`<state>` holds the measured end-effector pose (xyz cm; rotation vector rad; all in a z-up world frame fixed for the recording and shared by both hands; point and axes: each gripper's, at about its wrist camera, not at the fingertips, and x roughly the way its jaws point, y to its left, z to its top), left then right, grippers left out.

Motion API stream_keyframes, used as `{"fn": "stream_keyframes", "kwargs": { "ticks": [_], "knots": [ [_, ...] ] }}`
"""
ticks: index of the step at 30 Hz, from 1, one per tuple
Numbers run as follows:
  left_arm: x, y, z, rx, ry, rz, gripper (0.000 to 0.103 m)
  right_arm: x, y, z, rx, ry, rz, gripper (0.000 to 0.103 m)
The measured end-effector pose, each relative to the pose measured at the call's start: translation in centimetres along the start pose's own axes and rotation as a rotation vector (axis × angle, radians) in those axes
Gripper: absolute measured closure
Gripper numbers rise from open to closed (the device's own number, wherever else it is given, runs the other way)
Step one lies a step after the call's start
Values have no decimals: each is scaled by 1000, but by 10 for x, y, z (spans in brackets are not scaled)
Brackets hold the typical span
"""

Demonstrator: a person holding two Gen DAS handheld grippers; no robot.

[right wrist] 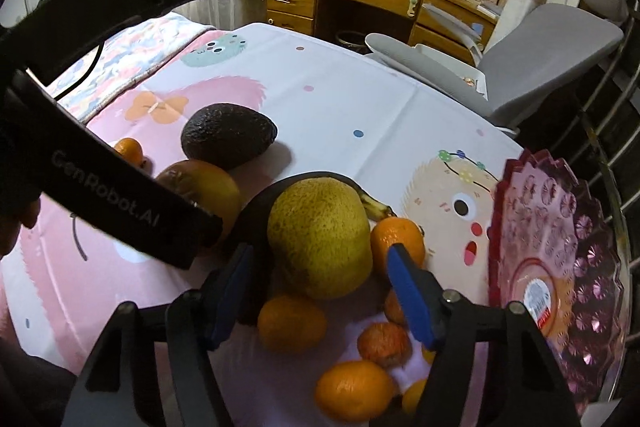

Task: Organize fruits
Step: 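Grasp the red apple with the left tool while the right tool grasps the yellow pear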

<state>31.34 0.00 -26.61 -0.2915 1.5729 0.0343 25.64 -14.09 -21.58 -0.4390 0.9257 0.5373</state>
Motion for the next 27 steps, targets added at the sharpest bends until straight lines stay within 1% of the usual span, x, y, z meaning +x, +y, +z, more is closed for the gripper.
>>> {"fn": "stream_keyframes", "kwargs": {
  "ticks": [4,6,7,9,10,13,15,19,24,27],
  "knots": [
    [8,0,5,-14,13,-27,14,9,-3,1,-10,-10,13,40],
    [10,0,6,-20,18,-54,23,11,-3,1,-13,-12,28,42],
    [11,0,6,-20,19,-67,25,13,-4,1,-14,-14,33,43],
    [11,-2,6,-14,18,-90,35,13,-3,1,-18,-18,30,43],
    [11,-4,6,-11,17,-101,37,13,-3,2,-18,-21,30,44],
    [12,-5,7,-7,17,-102,37,14,-2,3,-17,-14,28,44],
    [13,-4,8,-6,19,-98,37,15,-1,6,-14,6,24,44],
    [8,10,3,-25,28,-98,37,13,1,9,8,37,12,45],
    [-14,26,-10,-13,-7,-110,37,1,3,7,112,53,19,46],
    [-33,32,-21,7,-42,-127,37,-17,8,6,188,34,4,46]
  ]
}}
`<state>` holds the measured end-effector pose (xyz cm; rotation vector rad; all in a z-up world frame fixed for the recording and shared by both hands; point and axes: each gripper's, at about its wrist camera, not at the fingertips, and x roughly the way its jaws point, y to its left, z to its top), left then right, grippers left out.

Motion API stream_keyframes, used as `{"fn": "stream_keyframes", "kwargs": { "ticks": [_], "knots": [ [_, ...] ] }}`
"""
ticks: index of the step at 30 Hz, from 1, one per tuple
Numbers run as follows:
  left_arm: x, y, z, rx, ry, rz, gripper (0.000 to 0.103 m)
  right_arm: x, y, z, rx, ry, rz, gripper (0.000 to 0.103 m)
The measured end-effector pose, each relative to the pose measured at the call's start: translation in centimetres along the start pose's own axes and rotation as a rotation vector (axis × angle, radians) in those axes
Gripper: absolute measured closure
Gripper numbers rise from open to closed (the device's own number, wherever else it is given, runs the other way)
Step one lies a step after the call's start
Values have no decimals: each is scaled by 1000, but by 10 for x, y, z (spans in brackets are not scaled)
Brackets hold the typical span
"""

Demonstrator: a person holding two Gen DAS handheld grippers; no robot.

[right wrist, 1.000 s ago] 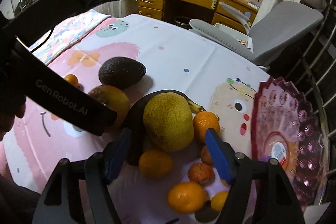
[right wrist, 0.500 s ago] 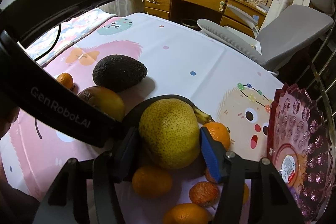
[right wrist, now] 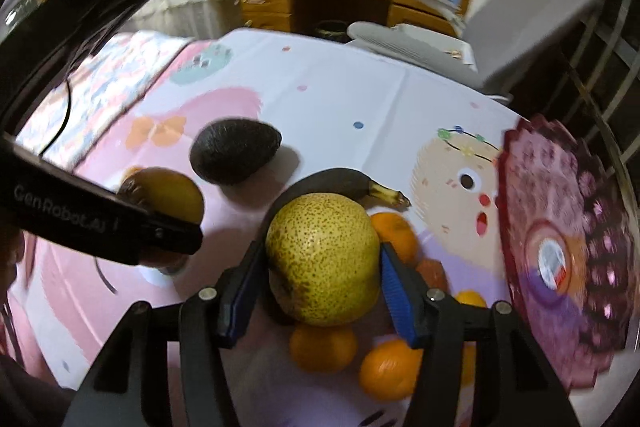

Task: Organize fruits
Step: 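Carry the apple and pear into the pink glass bowl and open both tools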

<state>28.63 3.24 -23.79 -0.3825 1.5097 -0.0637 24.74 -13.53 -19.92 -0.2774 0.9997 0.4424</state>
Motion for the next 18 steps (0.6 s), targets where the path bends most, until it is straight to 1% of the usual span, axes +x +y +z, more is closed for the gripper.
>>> {"fn": "stream_keyframes", "kwargs": {
  "ticks": [5,8,11,14,18],
  "knots": [
    [-35,5,-21,70,-57,-18,37,-31,14,-6,88,-38,-24,46],
    [-56,13,-37,112,-81,-27,37,-50,22,-13,132,-58,-45,46],
    [-68,12,-48,142,-95,-23,37,-69,25,-19,194,-74,-48,46],
    [-80,10,-62,163,-109,-29,37,-90,24,-26,254,-86,-41,46],
    [-92,4,-76,160,-138,-63,37,-117,13,-33,320,-90,-33,46]
  ]
}}
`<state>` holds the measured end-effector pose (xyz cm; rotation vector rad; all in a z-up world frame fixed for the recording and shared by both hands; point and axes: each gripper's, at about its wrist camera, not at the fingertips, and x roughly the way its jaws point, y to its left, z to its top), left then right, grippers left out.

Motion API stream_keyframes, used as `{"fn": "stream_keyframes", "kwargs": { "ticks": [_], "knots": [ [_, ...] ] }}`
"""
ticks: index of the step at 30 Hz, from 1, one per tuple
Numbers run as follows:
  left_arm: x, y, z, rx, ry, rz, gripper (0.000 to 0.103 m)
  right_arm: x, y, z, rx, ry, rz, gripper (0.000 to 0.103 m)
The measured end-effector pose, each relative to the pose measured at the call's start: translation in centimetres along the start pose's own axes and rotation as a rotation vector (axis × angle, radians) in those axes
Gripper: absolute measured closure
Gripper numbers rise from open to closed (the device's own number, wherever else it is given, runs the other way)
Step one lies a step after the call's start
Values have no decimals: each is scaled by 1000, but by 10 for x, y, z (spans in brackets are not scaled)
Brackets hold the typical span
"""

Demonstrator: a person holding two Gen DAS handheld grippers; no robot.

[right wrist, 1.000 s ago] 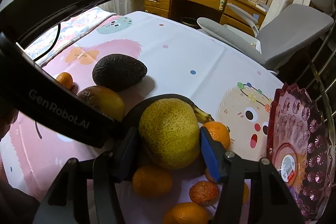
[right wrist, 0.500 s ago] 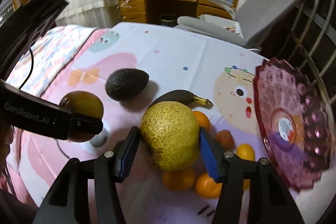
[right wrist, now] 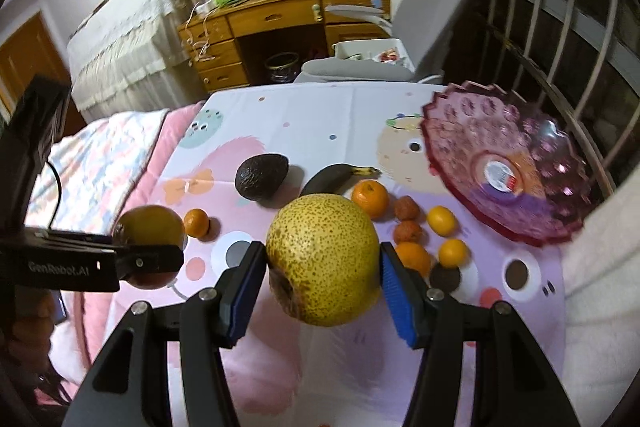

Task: Organize fruits
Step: 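Carry the apple and pear into the pink glass bowl and open both tools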

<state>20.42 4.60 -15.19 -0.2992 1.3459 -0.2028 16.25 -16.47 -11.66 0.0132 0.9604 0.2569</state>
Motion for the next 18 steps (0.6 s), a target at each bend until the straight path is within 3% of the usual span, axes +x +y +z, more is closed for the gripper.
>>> {"fn": "stream_keyframes", "kwargs": {
  "ticks": [8,18],
  "knots": [
    [-6,-41,-7,23,-51,-28,37,-28,-54,9,69,-9,-43,46],
    [3,-126,-5,-56,-184,-40,37,-31,-141,33,16,12,18,46]
  ]
}}
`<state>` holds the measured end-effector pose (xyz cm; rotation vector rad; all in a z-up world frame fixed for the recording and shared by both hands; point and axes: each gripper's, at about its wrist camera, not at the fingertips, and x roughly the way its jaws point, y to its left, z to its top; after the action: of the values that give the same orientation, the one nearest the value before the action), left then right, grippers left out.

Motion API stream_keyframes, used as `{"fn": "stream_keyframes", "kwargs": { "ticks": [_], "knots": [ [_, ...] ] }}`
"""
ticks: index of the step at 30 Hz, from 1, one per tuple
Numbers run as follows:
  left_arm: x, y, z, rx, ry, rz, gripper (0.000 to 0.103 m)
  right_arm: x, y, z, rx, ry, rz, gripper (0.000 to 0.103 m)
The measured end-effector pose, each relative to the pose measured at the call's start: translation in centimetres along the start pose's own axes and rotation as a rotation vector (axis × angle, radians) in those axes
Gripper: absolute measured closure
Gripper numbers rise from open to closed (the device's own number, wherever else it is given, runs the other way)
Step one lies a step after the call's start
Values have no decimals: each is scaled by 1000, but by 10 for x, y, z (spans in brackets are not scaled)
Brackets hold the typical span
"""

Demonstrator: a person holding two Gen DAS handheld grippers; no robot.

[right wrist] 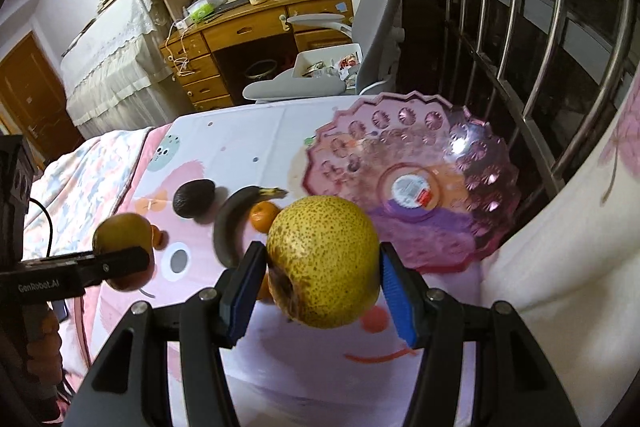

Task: Organize fruits
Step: 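Carry the apple and pear into the pink glass bowl and open both tools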

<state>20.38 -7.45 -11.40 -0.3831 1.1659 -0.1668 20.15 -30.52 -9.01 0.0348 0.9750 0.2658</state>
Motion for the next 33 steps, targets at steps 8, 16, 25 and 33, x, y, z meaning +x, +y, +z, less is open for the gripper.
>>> {"fn": "stream_keyframes", "kwargs": {
  "ticks": [8,16,25,33],
  "knots": [
    [27,-66,11,-11,-56,4,37,12,-66,20,-46,50,41,46],
    [77,-114,40,12,-62,43,37,51,-116,38,-5,132,71,46],
    [143,-140,60,64,-9,86,37,103,-145,43,109,262,75,46],
    [175,-143,58,73,54,113,37,107,-144,38,99,275,78,45]
  ]
}}
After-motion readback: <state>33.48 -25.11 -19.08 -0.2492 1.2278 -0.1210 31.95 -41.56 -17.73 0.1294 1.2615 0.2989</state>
